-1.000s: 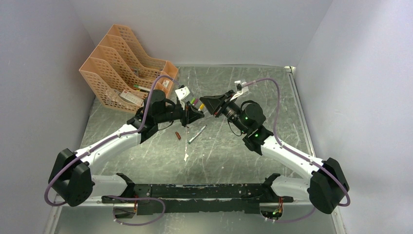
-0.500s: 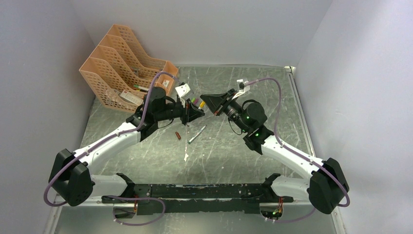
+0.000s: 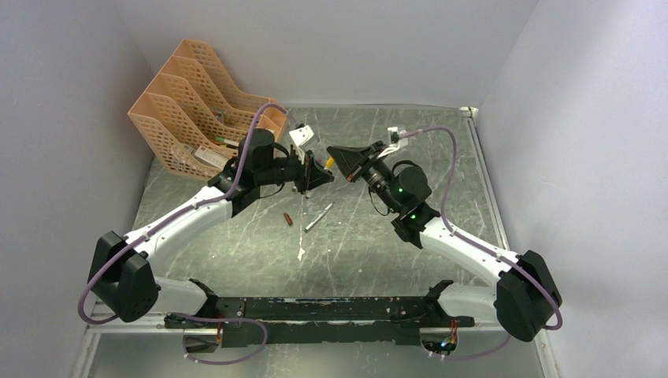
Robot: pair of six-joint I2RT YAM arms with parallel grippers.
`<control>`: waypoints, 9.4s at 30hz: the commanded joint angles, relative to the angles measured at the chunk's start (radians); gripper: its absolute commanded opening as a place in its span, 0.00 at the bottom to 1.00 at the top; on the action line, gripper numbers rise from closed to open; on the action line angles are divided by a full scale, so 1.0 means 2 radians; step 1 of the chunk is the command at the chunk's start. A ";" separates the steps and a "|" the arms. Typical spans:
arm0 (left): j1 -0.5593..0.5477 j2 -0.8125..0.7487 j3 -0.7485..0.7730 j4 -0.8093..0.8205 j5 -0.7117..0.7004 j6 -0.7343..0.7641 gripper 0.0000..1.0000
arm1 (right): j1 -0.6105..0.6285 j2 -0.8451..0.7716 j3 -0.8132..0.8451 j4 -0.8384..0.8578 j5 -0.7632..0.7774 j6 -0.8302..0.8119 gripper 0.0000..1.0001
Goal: Insert the pens into the pen caps
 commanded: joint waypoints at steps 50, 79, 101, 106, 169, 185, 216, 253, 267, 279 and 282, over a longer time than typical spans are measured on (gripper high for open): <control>-0.006 0.350 0.140 -0.059 -0.365 0.055 0.25 | 0.015 -0.238 -0.131 -0.275 0.239 0.076 0.05; -0.114 0.180 -0.067 -0.038 -0.319 0.012 0.49 | 0.015 -0.235 -0.132 -0.285 0.234 0.073 0.05; -0.123 0.141 -0.072 -0.041 -0.329 -0.006 0.56 | 0.016 -0.241 -0.138 -0.289 0.232 0.076 0.05; -0.123 0.157 -0.059 -0.053 -0.353 0.001 0.56 | 0.016 -0.237 -0.142 -0.284 0.228 0.079 0.05; -0.127 0.017 -0.093 0.122 -0.141 -0.075 0.30 | 0.015 -0.131 -0.109 -0.156 0.078 0.058 0.00; -0.121 0.003 -0.108 0.109 -0.224 -0.082 0.07 | 0.016 -0.161 -0.122 -0.149 0.081 0.047 0.36; 0.211 -0.123 -0.182 -0.028 -0.189 -0.216 0.07 | 0.158 0.375 0.267 -0.368 0.098 -0.113 0.44; 0.214 -0.079 -0.200 0.021 -0.105 -0.224 0.07 | 0.149 0.211 0.073 -0.450 0.296 0.078 0.00; 0.214 -0.062 -0.199 0.020 -0.082 -0.217 0.07 | 0.142 0.202 0.077 -0.448 0.299 0.077 0.37; 0.214 -0.055 -0.200 0.028 -0.074 -0.217 0.07 | 0.166 0.202 0.064 -0.425 0.258 0.077 0.00; 0.214 -0.055 -0.201 0.029 -0.074 -0.217 0.07 | 0.172 0.207 0.058 -0.408 0.239 0.072 0.00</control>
